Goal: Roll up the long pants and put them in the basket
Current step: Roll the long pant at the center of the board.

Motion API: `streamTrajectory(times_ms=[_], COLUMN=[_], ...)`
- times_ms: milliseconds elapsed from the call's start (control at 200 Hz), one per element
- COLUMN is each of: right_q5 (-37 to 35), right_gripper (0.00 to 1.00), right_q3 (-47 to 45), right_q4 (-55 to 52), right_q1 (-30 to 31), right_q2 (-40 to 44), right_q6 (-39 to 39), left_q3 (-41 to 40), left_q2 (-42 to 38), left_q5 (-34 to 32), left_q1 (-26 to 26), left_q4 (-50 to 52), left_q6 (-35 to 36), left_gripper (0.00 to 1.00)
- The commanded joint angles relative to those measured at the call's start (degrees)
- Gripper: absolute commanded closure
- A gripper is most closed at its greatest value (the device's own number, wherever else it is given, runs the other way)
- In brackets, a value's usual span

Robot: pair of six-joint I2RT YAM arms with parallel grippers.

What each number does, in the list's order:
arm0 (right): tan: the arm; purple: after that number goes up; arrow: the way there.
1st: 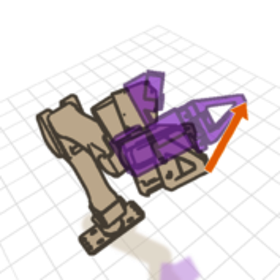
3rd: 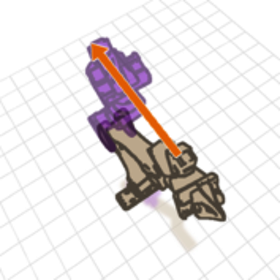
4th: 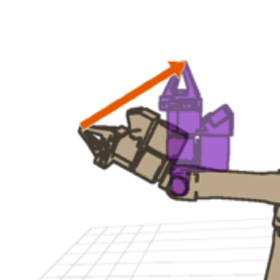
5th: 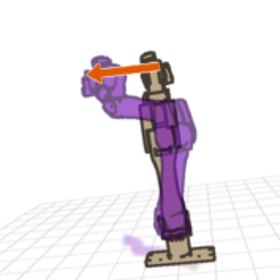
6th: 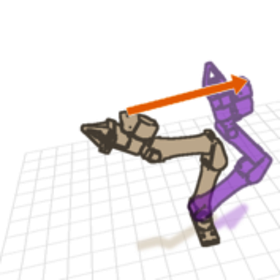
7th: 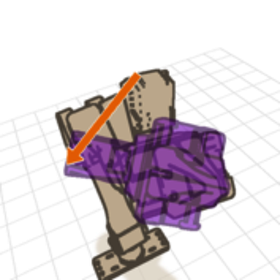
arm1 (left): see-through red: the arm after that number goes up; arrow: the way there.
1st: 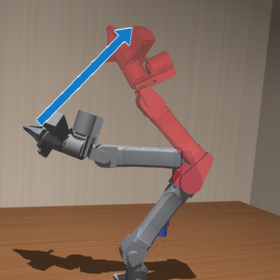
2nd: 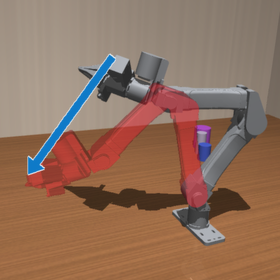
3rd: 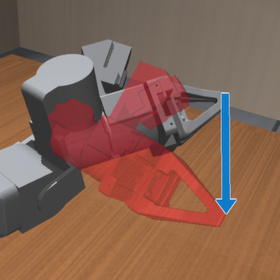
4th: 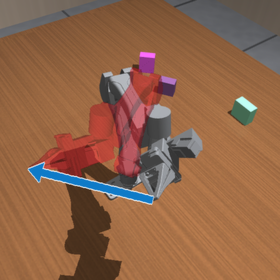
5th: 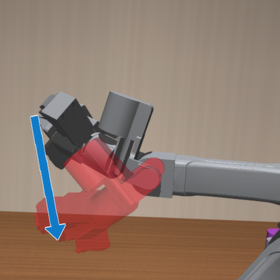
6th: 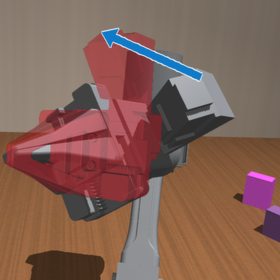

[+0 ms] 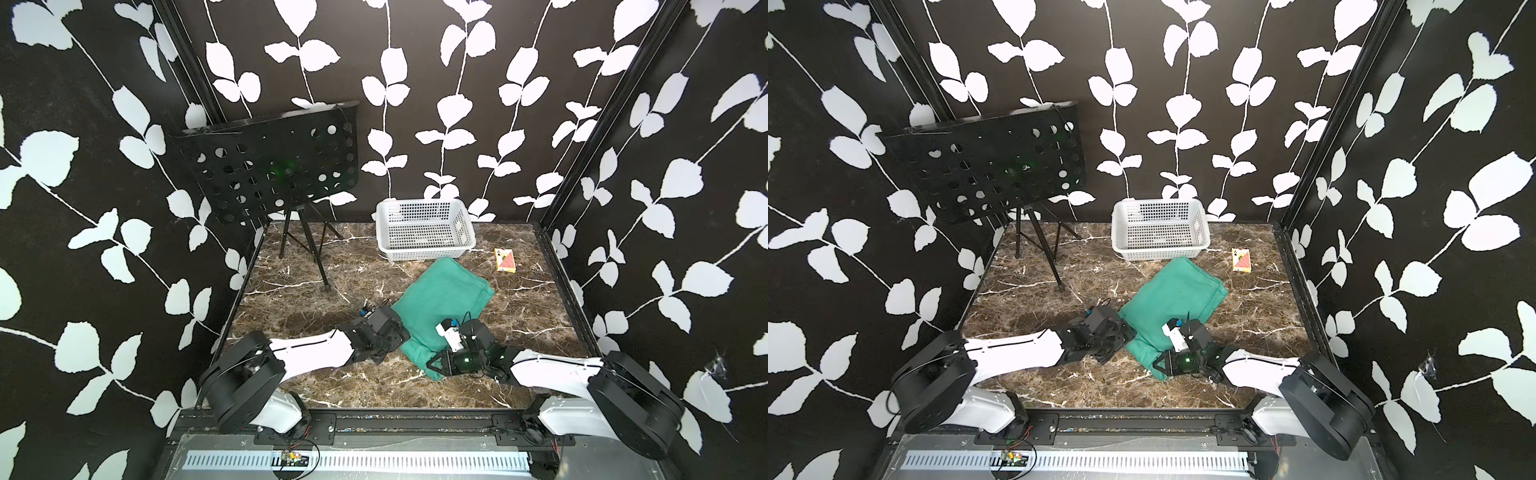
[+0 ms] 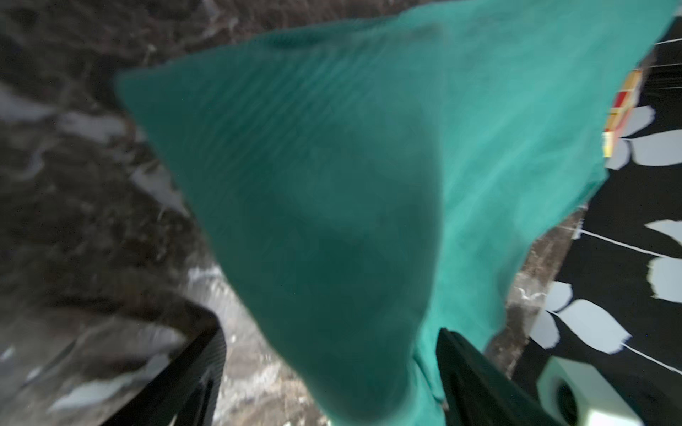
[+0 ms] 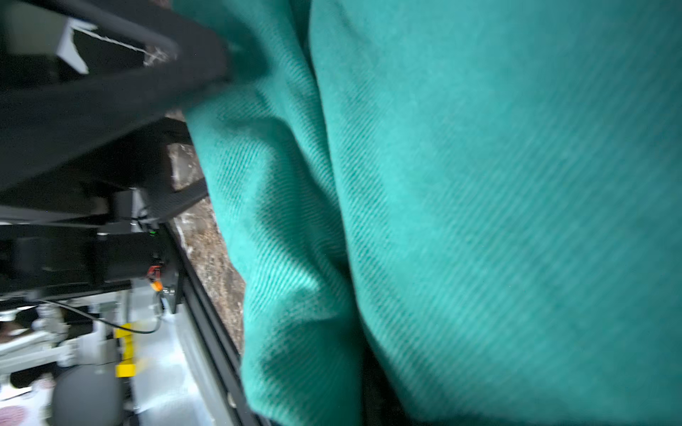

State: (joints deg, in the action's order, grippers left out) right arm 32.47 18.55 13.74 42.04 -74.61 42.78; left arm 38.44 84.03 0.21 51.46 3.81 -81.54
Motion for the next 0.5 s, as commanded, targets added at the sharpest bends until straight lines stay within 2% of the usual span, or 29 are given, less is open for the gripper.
streamTrajectory(times_ms=[0,140,270,375,425,495], right_q5=[4.88,5.37,6.32,8.02,9.08,10.14], right_gripper=[1.00,1.00,1.00,1.00,1.00,1.00], right_q3=[-2.17,-0.67,0.66,2.98,3.99,5.50], right_q4=[-2.19,-5.75,-7.52,-8.70,-8.65,-8.30], right_q1=[-1.57,-3.18,-4.21,-4.27,-4.26,-3.96], right_q2=[-2.68,-3.15,-3.96,-6.51,-8.04,-9.73], right_q6=[3.01,0.19,-1.74,-3.60,-4.09,-4.16], left_q3=[3.01,4.34,4.32,3.11,2.58,1.67], left_q2=[2.43,4.44,5.52,5.41,4.67,2.88], left_q5=[0.68,-0.06,0.17,1.08,1.15,0.84], left_q1=[-2.60,-5.84,-7.67,-8.37,-8.44,-8.53], left_q4=[-2.48,-0.62,2.14,2.82,3.88,6.03], left_q6=[3.53,5.75,6.70,6.51,6.24,6.04], left_gripper=[0.14,0.26,0.55,0.73,0.79,0.82])
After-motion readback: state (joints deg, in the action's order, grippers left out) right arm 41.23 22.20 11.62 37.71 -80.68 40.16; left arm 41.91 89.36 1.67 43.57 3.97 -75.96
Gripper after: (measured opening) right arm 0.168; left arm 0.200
